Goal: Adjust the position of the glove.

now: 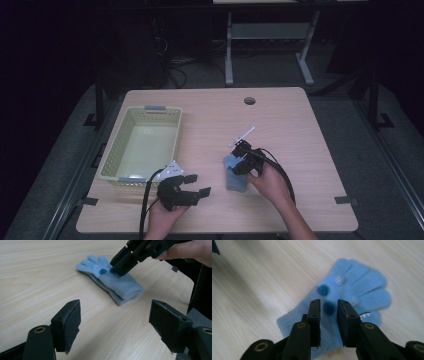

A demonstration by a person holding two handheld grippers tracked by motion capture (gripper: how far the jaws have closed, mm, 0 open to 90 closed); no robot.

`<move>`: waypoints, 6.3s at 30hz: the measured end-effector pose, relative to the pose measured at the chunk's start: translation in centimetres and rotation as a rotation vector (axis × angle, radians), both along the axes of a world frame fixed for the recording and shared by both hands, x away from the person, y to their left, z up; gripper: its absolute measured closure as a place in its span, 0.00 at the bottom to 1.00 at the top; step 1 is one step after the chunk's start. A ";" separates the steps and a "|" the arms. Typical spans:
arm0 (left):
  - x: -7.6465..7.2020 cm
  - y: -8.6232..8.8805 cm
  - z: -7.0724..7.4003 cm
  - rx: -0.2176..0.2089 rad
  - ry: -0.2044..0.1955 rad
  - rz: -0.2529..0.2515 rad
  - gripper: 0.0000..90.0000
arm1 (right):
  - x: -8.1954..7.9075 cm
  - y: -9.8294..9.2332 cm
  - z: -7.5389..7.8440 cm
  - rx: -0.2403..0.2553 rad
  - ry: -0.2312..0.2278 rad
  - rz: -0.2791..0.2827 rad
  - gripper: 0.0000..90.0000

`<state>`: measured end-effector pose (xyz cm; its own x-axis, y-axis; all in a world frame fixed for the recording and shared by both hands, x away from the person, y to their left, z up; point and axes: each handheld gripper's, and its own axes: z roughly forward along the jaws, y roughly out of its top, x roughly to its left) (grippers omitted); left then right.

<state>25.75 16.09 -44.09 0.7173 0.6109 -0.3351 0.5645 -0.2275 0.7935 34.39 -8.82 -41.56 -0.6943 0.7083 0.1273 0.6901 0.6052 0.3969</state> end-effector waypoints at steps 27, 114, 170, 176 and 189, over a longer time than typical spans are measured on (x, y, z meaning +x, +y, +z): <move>4.8 -3.3 -1.6 -0.115 0.308 0.028 0.39 | -0.9 -5.4 -1.2 0.240 0.082 -0.185 0.49; 6.6 -2.1 3.6 -0.216 0.317 -0.001 0.76 | -2.1 -2.5 3.1 0.574 0.059 -0.191 0.78; 8.4 9.0 8.8 -0.183 0.231 0.094 0.76 | 2.3 8.5 7.1 0.629 0.036 -0.061 0.78; 8.4 9.9 8.9 -0.187 0.239 0.107 0.76 | 2.5 9.5 7.3 0.627 0.032 -0.054 0.78; 8.3 13.2 9.0 -0.177 0.236 0.128 0.76 | 3.0 12.5 6.8 0.658 0.048 -0.030 0.78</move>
<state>34.08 29.25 -35.13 0.5284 0.6085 -0.5920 0.7524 -0.0128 0.6585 37.40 3.73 -34.73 -0.6587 0.4910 0.5701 0.7287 0.2274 0.6460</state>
